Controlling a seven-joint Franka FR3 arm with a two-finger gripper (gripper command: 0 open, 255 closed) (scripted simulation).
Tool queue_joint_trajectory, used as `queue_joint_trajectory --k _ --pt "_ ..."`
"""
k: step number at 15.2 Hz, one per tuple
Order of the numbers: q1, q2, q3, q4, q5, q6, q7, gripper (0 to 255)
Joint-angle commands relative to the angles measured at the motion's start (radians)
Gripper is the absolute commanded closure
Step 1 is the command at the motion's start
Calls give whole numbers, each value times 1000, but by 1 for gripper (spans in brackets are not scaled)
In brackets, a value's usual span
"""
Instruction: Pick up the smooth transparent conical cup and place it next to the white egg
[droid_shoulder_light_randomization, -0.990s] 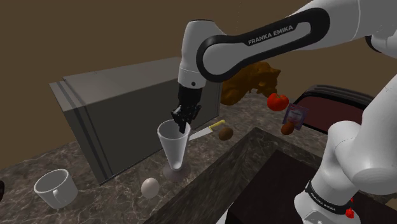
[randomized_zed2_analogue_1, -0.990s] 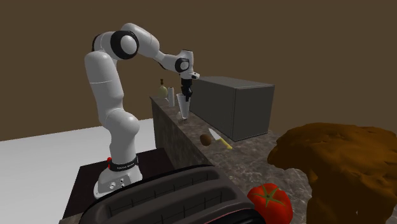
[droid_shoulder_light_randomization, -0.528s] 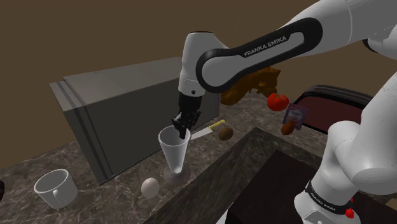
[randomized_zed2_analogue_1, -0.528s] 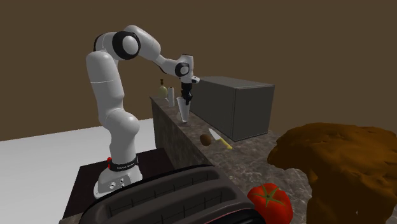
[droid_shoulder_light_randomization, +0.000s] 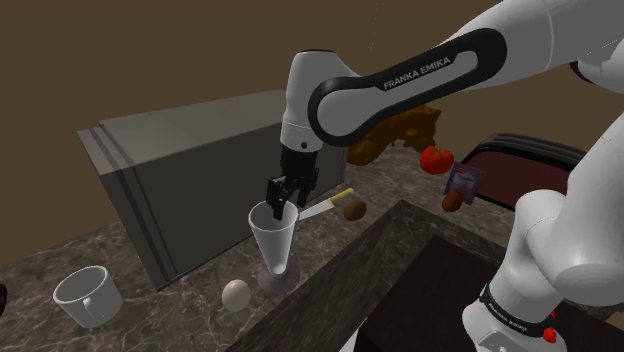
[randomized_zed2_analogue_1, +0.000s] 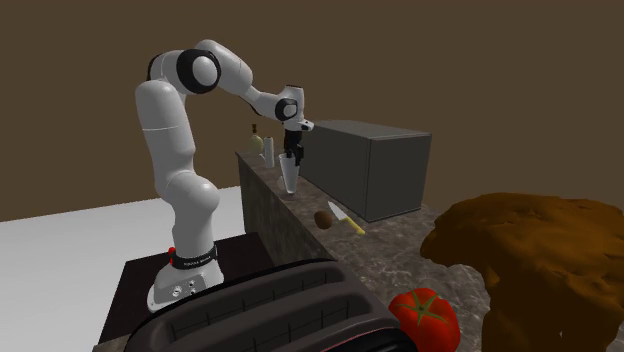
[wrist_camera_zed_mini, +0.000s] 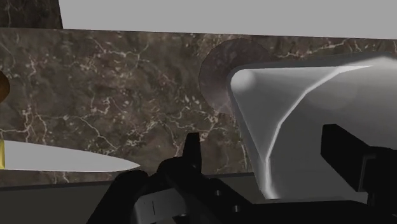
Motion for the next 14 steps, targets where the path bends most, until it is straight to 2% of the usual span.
queue_joint_trajectory --k 1,3,7,14 --pt "0 0 0 0 0 0 0 0" --pt "0 0 0 0 0 0 0 0" --pt "-8 -51 -11 72 -7 -124 3 0" --pt "-8 -51 -11 72 -7 -124 3 0"
